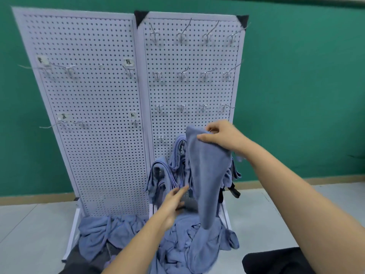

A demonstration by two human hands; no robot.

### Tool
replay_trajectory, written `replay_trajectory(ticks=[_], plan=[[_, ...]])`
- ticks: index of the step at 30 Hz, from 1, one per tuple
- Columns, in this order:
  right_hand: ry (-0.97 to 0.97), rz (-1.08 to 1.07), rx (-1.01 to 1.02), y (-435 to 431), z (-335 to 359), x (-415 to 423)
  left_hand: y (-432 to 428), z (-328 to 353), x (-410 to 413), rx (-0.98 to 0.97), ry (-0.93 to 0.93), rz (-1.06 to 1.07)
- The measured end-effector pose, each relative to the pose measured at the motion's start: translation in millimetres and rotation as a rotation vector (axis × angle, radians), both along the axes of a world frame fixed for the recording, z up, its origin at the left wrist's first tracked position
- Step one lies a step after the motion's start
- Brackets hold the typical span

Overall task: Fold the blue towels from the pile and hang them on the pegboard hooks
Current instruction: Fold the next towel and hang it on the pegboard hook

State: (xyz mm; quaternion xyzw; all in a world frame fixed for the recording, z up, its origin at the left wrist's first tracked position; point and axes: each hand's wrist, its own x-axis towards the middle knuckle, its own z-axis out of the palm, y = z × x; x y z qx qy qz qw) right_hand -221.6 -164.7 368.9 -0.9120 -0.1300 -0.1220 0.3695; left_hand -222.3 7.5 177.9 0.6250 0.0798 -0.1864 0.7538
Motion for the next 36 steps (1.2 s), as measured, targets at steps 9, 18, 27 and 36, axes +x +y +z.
replay_trajectory(ticks=[9,18,27,36], plan=[[-0.022,-0.149,0.511,-62,18,8,16,31,12,-0.609,0.121,0.003],[0.594,-0.123,0.906,-96,-76,27,90,90,46,-0.180,-0.015,-0.010],[0.604,0.037,0.595,-82,-94,50,136,100,64,0.142,-0.201,0.048],[0.358,0.180,0.803,-69,-72,55,155,122,65,0.083,-0.411,0.018]])
